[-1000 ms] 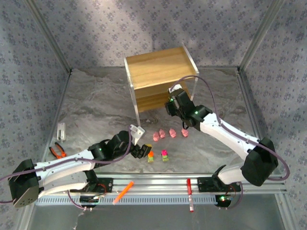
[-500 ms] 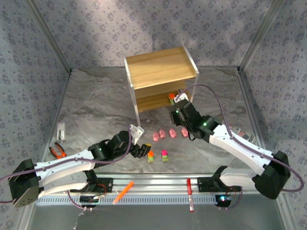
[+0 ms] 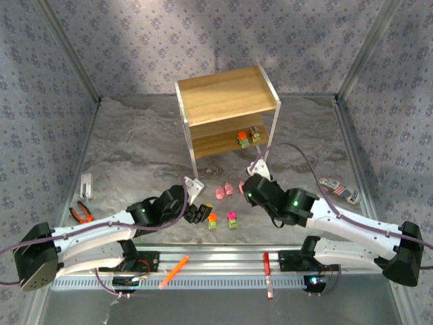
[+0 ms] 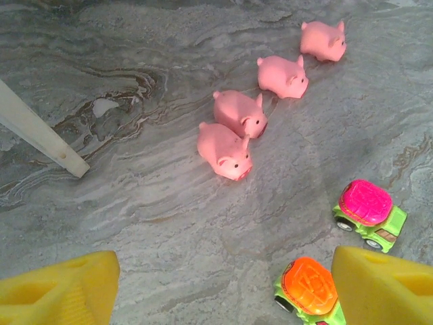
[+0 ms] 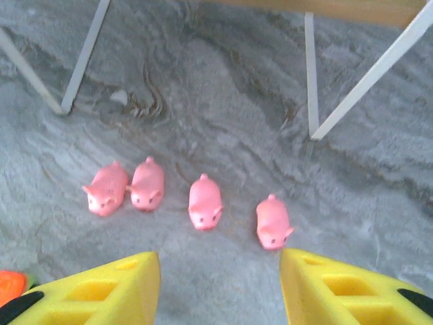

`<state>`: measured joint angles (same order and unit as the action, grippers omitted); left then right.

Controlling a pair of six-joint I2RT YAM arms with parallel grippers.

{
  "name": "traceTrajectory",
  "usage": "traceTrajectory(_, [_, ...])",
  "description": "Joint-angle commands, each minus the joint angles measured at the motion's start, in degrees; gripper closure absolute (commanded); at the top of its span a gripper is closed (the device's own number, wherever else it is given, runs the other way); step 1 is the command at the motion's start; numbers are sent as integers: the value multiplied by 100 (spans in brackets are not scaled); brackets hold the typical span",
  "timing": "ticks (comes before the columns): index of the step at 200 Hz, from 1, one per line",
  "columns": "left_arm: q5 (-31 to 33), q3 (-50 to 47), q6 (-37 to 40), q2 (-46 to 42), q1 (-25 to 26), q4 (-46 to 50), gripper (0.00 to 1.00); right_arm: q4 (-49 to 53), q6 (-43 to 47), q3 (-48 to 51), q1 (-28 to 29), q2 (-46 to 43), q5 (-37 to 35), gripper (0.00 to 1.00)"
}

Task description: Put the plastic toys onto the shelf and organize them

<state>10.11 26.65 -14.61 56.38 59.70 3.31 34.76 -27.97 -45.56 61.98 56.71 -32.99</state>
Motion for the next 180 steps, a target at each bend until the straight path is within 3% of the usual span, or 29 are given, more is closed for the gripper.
traceTrajectory(1, [128,107,-7,12,42,56,18,231,-717,247,393,-155,-432,49])
traceTrajectory(72, [107,121,-15,49,41,47,18,270,-1733,421,1376,220,-717,50])
traceTrajectory(124, [114,114,-24,65,41,14,18,324,-2255,252,1830,882,-849,50])
traceTrajectory(180, [96,156,-15,191,41,-6,19,-349,-2785,458,2126,1367,-587,50])
